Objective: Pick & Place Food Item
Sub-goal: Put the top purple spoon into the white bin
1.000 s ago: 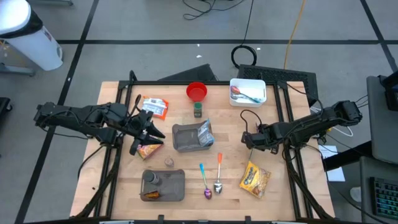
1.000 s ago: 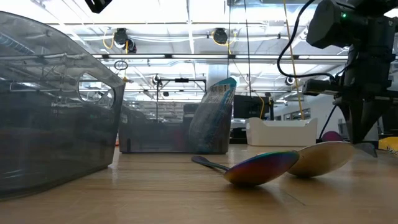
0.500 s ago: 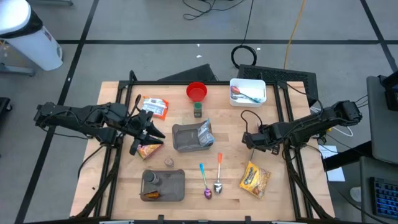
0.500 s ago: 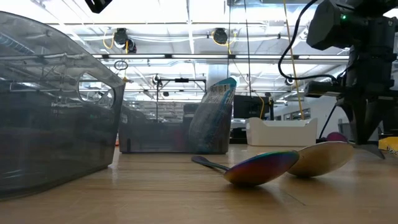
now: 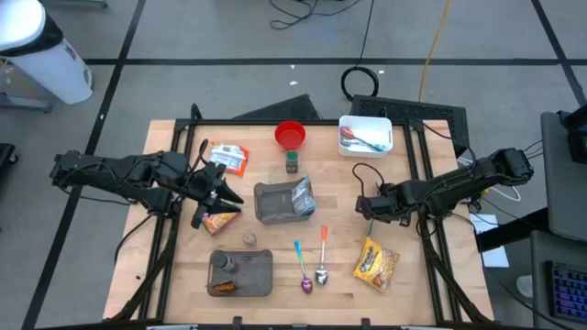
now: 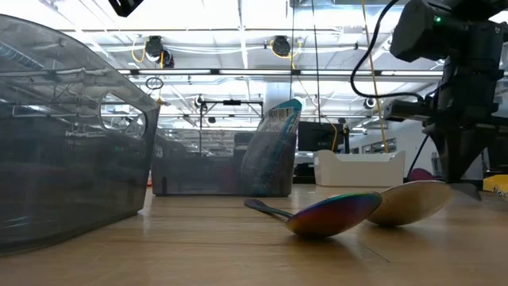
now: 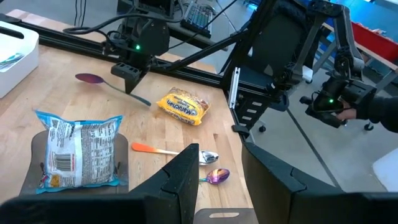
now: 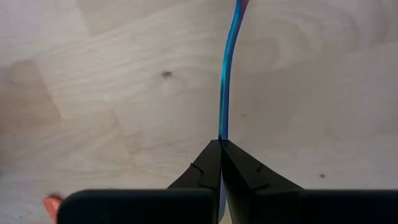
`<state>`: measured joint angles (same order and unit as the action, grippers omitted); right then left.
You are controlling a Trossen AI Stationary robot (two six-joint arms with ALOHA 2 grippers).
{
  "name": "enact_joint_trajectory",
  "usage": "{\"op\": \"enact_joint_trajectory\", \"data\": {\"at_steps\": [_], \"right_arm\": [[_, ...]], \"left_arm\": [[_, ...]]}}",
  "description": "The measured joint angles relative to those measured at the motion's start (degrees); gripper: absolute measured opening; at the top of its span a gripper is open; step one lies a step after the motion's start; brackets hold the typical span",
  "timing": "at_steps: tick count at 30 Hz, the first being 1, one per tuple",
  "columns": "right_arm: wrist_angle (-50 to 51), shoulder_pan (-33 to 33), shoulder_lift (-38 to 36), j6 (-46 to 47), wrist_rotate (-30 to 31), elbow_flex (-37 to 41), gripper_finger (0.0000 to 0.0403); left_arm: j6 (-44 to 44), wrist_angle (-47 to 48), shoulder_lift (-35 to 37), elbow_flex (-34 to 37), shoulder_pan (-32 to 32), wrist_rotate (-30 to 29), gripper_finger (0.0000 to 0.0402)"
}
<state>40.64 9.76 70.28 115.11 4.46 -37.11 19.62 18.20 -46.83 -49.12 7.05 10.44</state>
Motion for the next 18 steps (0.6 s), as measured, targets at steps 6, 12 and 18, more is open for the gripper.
{"op": "enact_joint_trajectory", "data": {"at_steps": [6,12,18], "right_arm": [[-1.02,-0.04,-0.02,-0.33,1.54,-0.02,0.0000],[-2.48,-0.02,-0.02,-0.41,3.05,0.00,0.0000],[-3.32,-0.04,-0.02,-0.48,4.57,0.00,0.0000]], "left_arm": [[0.00,0.00,0.02,0.00,0.00,0.00,0.0129],[0.02,0.00,0.02,0.00,0.00,-0.01,0.0129],[-0.28,0.00,0.00,0.00,0.00,-0.02,0.0129]]}}
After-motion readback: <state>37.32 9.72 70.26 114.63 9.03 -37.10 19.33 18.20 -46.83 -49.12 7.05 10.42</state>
